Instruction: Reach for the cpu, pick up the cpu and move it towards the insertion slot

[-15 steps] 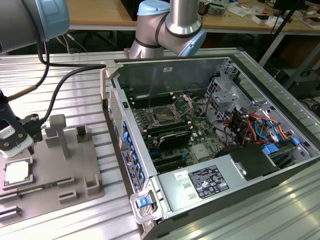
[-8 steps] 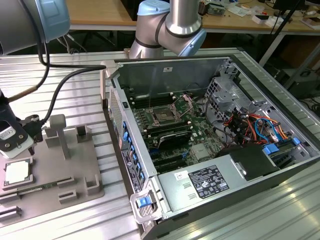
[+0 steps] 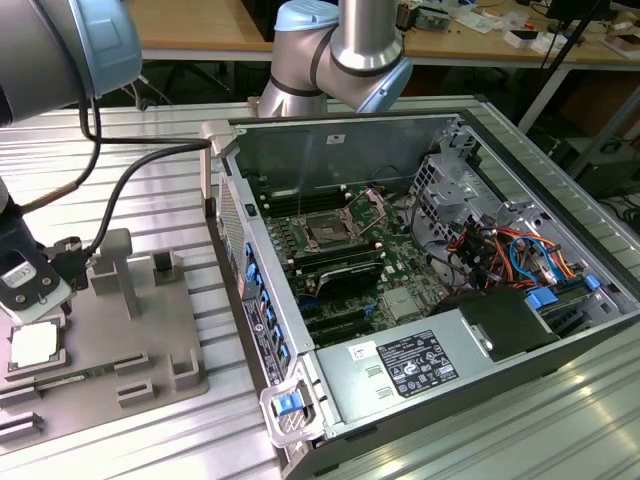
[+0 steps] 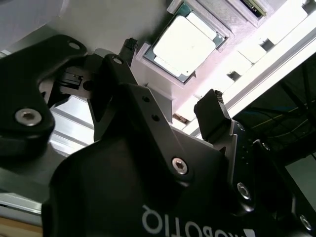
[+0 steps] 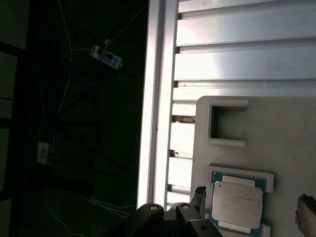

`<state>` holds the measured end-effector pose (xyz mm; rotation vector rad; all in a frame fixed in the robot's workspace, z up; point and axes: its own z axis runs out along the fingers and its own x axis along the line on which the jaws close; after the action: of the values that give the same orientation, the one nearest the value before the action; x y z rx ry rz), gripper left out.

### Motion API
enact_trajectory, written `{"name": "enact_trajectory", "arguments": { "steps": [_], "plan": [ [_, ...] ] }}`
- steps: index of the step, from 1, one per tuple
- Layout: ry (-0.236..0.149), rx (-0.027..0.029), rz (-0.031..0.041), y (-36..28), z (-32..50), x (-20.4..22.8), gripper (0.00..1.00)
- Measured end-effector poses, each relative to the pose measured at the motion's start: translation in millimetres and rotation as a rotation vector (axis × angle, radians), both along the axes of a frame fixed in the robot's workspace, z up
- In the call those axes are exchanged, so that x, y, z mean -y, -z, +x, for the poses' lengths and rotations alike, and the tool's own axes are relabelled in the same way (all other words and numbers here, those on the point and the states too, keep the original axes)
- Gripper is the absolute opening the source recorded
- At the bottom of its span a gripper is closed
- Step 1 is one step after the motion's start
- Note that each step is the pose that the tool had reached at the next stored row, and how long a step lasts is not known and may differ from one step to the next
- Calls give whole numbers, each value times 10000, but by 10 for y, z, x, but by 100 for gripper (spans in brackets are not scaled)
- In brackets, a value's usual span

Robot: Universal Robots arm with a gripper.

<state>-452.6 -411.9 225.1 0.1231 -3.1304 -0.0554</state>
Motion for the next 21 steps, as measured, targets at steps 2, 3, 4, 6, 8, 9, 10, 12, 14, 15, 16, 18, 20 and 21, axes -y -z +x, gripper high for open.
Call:
{"name": "enact_trajectory", "arguments": {
  "steps": [2,3,4,6,8,9,10,12,14,15,16,18,20,21],
  "plan": [
    [-2,-2,-1,39,0,17,75],
    [-1,1,1,78,-1,39,75],
    [-1,0,-1,100,-4,51,75],
    [1,0,1,128,-11,68,75],
    [4,0,0,152,-20,80,75],
    [5,1,0,163,-23,83,75],
    [8,1,0,178,-28,85,75],
    [29,-1,-1,212,-45,87,75],
    [41,0,0,233,-57,88,75],
    [50,2,0,253,-61,88,75],
    [70,0,-7,272,-62,88,75],
    [119,-1,-13,307,-63,88,75],
    [139,-1,-13,323,-66,91,75],
    [146,0,-12,331,-68,95,75]
  ]
}}
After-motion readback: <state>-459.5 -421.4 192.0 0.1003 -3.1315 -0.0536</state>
